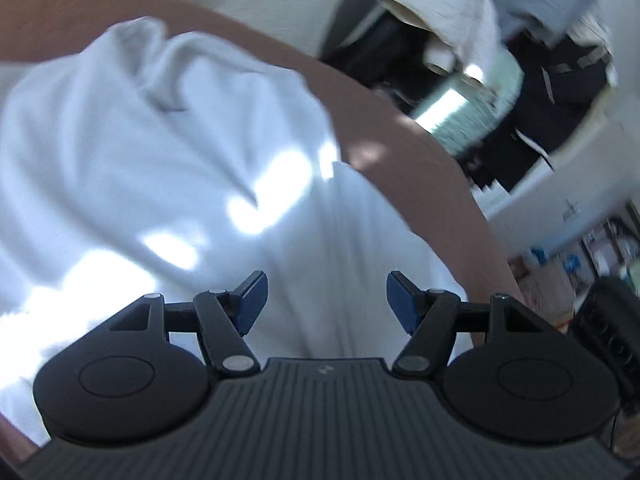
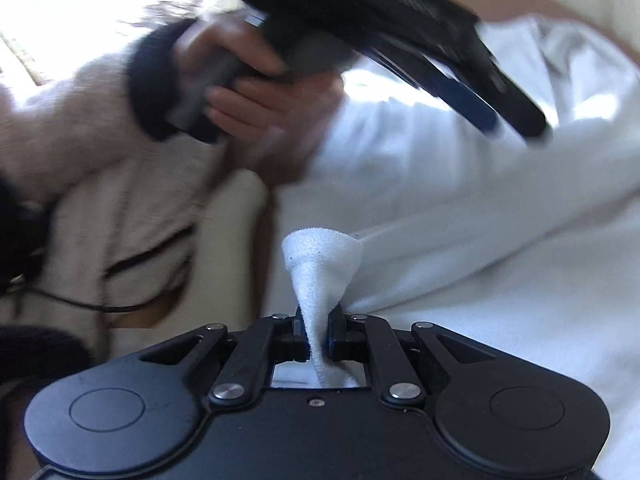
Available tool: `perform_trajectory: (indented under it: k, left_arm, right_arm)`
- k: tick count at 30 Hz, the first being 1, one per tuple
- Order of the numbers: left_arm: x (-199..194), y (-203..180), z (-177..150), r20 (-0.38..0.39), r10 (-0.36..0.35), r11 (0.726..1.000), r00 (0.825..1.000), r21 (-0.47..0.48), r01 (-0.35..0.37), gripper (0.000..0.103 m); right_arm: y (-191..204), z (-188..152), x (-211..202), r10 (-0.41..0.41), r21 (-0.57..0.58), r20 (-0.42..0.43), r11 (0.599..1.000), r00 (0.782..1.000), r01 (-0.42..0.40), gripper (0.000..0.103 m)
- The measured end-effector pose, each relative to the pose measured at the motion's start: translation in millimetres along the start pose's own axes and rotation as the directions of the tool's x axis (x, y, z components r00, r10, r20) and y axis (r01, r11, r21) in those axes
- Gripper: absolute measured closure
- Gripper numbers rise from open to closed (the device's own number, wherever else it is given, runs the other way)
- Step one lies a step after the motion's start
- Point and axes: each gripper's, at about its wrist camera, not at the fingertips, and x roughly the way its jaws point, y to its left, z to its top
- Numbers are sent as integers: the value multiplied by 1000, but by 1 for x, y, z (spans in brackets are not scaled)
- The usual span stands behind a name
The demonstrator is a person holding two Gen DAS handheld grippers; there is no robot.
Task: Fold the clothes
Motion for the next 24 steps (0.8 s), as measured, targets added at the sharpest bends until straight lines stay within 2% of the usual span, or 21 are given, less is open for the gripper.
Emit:
perform_trajectory:
  k: [2, 4, 5, 6, 7, 9, 12, 13, 14, 15, 16, 18, 20, 21, 23, 24]
  left_arm:
    - [2, -10, -7, -10, 13, 999, 1000, 41, -12, 28]
    - [11, -13, -14, -46, 26, 998, 999, 59, -23, 27]
    - [17, -15, -17, -69, 53, 997, 996, 68, -48, 27]
    - [21, -16, -19, -69, 65, 996, 996, 70, -60, 27]
    - [24, -17, -22, -68, 76, 995, 995, 72, -72, 27]
    - [28, -20, -25, -58, 75, 995, 996, 70, -71, 27]
    - [27, -22, -24, -50, 71, 995, 996, 78, -67, 31]
    - [28, -23, -25, -47, 83, 993, 995, 89, -79, 43]
    - [29, -24, -27, -55, 109, 989, 992, 104, -103, 77]
    - [30, -25, -27, -67, 135, 986, 989, 112, -127, 89]
    - [22, -29, -29, -39, 162, 982, 986, 104, -157, 93]
    - [6, -37, -34, 18, 216, 972, 976, 89, -216, 95]
    - [-16, -64, -47, 121, 267, 944, 956, 168, -284, 95]
    - [-21, -68, -55, 134, 293, 938, 947, 153, -312, 95]
    - [-19, -54, -69, 63, 328, 944, 943, 20, -330, 94]
    - [-12, -40, -76, -1, 352, 935, 936, -44, -352, 92]
  right_arm:
    - [1, -3, 3, -28, -34, -45, 999, 999, 27, 92]
    - [-1, -2, 15, -46, -38, -105, 998, 993, 42, 83]
    - [-3, 1, 26, -49, -23, -143, 999, 989, 46, 83]
    - [-5, 0, 31, -51, -20, -149, 999, 988, 48, 80]
    - [-4, 0, 32, -39, -25, -146, 999, 988, 35, 71]
    - [0, -1, 28, -16, -28, -147, 1000, 989, 12, 60]
    - [7, -3, 24, -4, -47, -154, 999, 988, -3, 51]
    - [8, -5, 23, 1, -48, -158, 999, 988, -8, 46]
    - [9, -6, 23, 9, -42, -160, 999, 987, -16, 44]
    - [9, -6, 23, 14, -37, -159, 999, 987, -20, 43]
    - [9, -6, 22, 16, -31, -160, 999, 987, -21, 43]
    - [7, -7, 14, 29, -11, -161, 999, 987, -31, 43]
    - [8, -10, 4, 17, -1, -162, 1000, 987, -17, 44]
    - [9, -12, 1, 3, -2, -174, 1000, 985, -3, 45]
    - [6, -11, 3, -20, 0, -203, 1000, 979, 21, 45]
    - [2, -9, 9, -30, 3, -221, 999, 975, 32, 45]
